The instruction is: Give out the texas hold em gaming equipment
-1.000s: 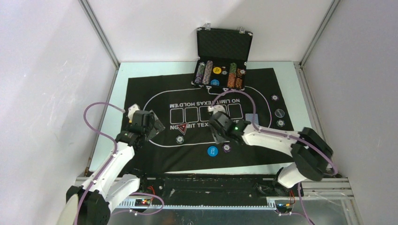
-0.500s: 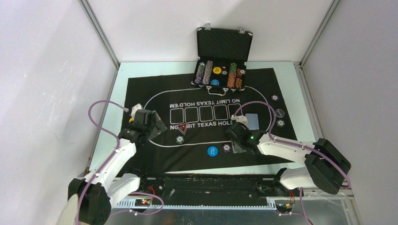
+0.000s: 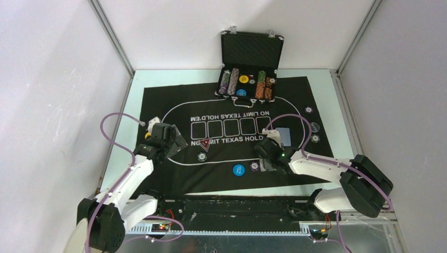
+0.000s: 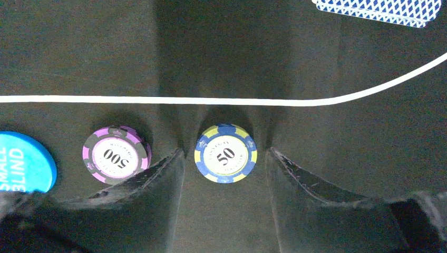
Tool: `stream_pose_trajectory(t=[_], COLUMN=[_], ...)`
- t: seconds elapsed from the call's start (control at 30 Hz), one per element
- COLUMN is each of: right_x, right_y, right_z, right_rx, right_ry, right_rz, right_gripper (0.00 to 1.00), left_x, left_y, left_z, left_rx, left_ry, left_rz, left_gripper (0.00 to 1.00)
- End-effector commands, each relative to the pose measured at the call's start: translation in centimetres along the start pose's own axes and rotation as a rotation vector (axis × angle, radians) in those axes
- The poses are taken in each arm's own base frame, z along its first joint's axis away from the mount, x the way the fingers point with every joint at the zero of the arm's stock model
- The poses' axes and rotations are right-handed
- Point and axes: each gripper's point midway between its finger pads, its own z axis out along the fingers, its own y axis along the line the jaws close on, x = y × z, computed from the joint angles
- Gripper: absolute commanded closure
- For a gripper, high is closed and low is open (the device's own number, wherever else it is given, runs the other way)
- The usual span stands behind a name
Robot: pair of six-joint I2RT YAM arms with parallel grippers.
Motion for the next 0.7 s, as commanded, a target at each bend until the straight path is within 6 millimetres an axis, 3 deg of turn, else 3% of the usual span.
stream_pose_trajectory(t=[0.0,0.2,0.37,0.43,0.67], right_x=[-0.8,-1.1,-3.3,-4.4,-9.5], right_y=[-0.1,-0.5,-1.6,-2.4,-4.6], right_z=[0.0,-0.4,-2.6,-3.6,-6.7], right_rx=[0.016,0.021,0.006,-0.003,-0.090], right_ry=[-0.051,-0.059,-0.148,-0.192,-0.380], right_rz=[0.039,0.046,0.085,0.113,0.237], right_gripper=[0.38,0.31,0.29,0.27,0.01], left_x=[-0.9,-0.8,-0.2,0.8,4.7], left_y=[-0.5,-1.4,-3.0,-4.4,-8.4], left_z=[-0.2,-0.4,-0.6,-0.7,-0.4], left_rx=[0.016,0.052,0.088,0.130,0.220], left_ry=[-0.027,-0.013,0.003,0.028,0.181], left_rz=[-0.002,-0.011,-0.004,0.031,0.233], left_gripper=[0.00,0.00,0.00,0.00,0.00])
